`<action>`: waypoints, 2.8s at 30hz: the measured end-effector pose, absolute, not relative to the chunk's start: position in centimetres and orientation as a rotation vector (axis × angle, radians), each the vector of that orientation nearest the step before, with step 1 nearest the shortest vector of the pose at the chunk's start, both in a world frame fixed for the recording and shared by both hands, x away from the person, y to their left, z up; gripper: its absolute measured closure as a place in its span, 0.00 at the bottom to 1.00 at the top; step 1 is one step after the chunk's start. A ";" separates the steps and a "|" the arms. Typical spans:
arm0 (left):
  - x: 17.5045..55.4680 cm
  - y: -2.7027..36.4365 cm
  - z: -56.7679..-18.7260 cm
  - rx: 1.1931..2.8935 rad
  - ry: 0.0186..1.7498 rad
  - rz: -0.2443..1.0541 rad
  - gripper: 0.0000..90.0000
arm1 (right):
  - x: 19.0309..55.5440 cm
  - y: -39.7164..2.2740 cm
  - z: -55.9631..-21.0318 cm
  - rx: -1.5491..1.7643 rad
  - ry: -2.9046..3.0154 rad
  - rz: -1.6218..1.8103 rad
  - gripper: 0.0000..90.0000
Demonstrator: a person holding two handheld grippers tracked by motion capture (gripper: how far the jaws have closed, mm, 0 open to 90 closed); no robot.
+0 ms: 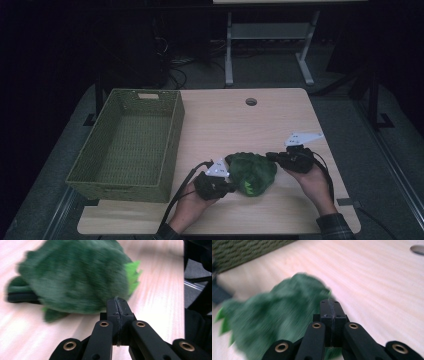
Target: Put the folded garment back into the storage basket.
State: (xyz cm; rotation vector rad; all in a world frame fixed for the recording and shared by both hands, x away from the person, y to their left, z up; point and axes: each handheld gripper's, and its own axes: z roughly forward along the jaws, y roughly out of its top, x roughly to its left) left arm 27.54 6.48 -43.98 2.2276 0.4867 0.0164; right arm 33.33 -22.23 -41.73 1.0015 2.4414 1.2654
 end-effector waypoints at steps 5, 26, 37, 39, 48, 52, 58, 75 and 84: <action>27.0 5.4 -44.9 2.242 0.460 -0.002 1.00 | 35.9 -21.6 -42.4 1.034 2.464 1.251 1.00; 30.4 6.1 -46.7 2.306 0.515 0.095 1.00 | 36.1 -21.3 -45.2 1.037 2.619 1.153 1.00; 31.5 7.8 -46.6 2.307 0.543 0.121 1.00 | 33.0 -21.6 -45.1 1.008 2.641 1.192 1.00; 31.7 8.0 -46.5 2.311 0.545 0.128 1.00 | 32.5 -21.5 -45.1 1.001 2.649 1.201 1.00; 32.1 8.2 -46.1 2.300 0.556 0.154 1.00 | 30.4 -22.0 -45.0 1.013 2.601 1.244 1.00; 32.1 9.0 -45.4 2.297 0.550 0.151 0.99 | 29.9 -23.4 -44.9 1.044 2.504 1.258 0.94; 32.0 9.9 -43.8 2.298 0.536 0.146 0.83 | 29.6 -26.1 -46.0 1.106 2.382 1.193 0.63; 33.1 6.9 -40.6 2.355 0.406 0.113 0.22 | 28.3 -28.8 -48.2 1.149 2.369 1.041 0.15; 34.4 4.9 -40.8 2.445 0.341 0.064 0.16 | 28.3 -28.9 -48.2 1.157 2.367 1.040 0.16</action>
